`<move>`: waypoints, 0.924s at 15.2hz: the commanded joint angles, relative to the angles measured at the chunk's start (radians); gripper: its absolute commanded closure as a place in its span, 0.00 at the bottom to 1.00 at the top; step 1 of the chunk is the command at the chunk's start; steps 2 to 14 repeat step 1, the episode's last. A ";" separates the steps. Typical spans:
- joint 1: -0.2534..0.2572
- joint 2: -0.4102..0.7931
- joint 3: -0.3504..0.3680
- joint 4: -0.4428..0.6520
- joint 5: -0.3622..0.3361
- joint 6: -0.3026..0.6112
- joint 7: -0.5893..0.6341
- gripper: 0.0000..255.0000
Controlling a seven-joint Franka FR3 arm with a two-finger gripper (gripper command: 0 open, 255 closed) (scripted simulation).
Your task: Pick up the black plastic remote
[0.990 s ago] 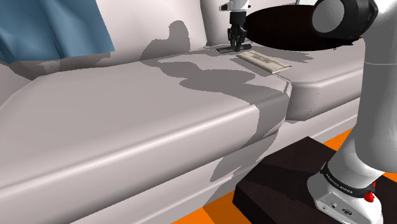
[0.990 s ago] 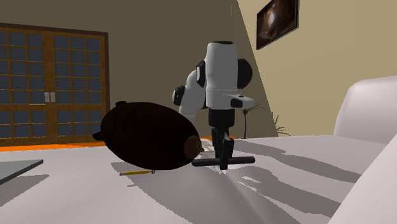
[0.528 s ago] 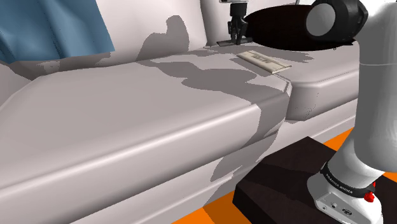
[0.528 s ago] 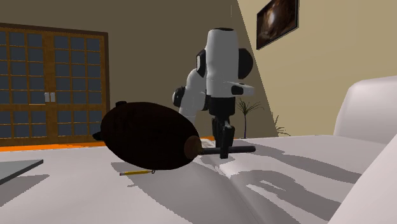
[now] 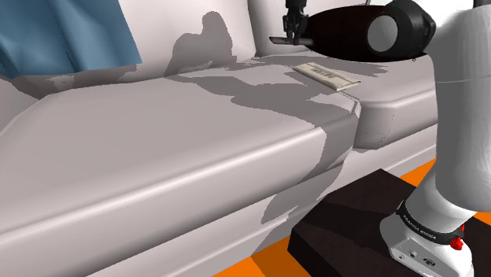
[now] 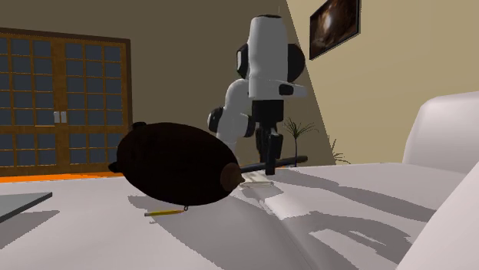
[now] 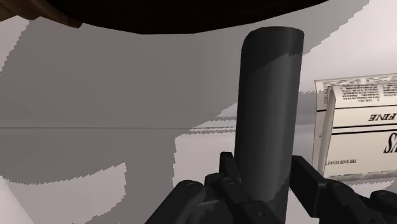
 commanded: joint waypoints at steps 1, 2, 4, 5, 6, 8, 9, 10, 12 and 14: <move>-0.007 0.011 0.001 0.029 0.004 -0.018 0.001 1.00; -0.007 0.011 0.001 0.029 0.004 -0.018 0.001 1.00; -0.007 0.011 0.001 0.029 0.004 -0.018 0.001 1.00; -0.007 0.011 0.001 0.029 0.004 -0.018 0.001 1.00; -0.007 0.011 0.001 0.029 0.004 -0.018 0.001 1.00; -0.007 0.011 0.001 0.029 0.004 -0.018 0.001 1.00; -0.007 0.011 0.001 0.029 0.004 -0.018 0.001 1.00; -0.007 0.011 0.001 0.029 0.004 -0.018 0.001 1.00; -0.007 0.011 0.001 0.029 0.004 -0.018 0.001 1.00; -0.007 0.011 0.001 0.029 0.004 -0.018 0.001 1.00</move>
